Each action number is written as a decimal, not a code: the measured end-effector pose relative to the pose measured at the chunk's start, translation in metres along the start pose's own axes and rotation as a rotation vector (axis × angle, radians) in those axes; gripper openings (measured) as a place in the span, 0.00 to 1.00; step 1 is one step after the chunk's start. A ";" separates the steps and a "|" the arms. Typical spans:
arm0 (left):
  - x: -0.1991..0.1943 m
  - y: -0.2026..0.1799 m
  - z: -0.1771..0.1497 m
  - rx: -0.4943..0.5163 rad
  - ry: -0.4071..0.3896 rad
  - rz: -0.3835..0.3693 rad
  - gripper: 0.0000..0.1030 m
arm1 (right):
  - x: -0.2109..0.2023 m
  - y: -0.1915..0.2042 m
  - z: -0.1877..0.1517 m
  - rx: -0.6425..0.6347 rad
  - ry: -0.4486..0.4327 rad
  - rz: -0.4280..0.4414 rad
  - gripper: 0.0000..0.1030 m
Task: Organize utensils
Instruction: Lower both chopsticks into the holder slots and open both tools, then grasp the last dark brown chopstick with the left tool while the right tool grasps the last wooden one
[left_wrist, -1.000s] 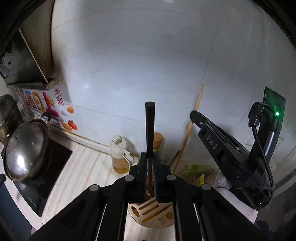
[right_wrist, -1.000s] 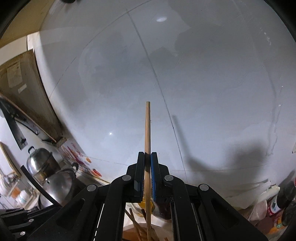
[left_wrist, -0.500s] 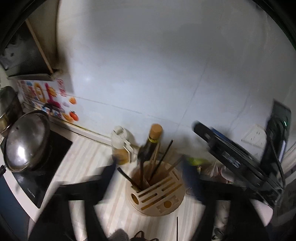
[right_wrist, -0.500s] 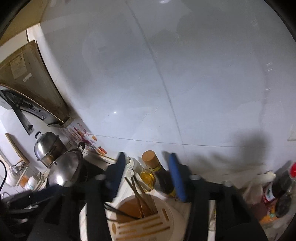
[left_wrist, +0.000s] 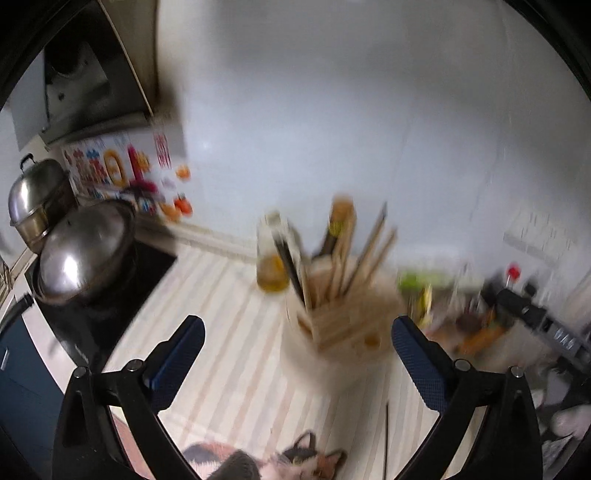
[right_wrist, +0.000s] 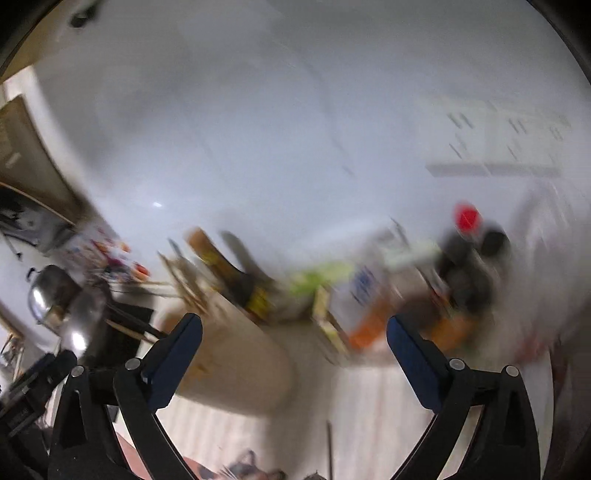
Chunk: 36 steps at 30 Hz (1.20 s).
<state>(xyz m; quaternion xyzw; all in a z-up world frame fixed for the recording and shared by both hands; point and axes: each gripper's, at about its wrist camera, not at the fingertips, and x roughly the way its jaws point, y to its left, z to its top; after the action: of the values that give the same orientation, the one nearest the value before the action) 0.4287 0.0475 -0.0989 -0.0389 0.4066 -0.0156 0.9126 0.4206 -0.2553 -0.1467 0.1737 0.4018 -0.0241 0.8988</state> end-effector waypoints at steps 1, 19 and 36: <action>0.010 -0.006 -0.010 0.022 0.027 0.017 1.00 | 0.004 -0.014 -0.012 0.018 0.027 -0.033 0.98; 0.133 -0.103 -0.128 0.167 0.416 -0.044 1.00 | 0.059 -0.153 -0.144 0.156 0.367 -0.347 0.98; 0.190 -0.156 -0.189 0.280 0.578 -0.052 0.91 | 0.088 -0.212 -0.198 0.218 0.547 -0.390 0.64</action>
<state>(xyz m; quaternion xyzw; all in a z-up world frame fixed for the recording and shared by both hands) 0.4160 -0.1303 -0.3526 0.0827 0.6417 -0.1049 0.7552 0.3002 -0.3800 -0.3956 0.1887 0.6482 -0.1905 0.7127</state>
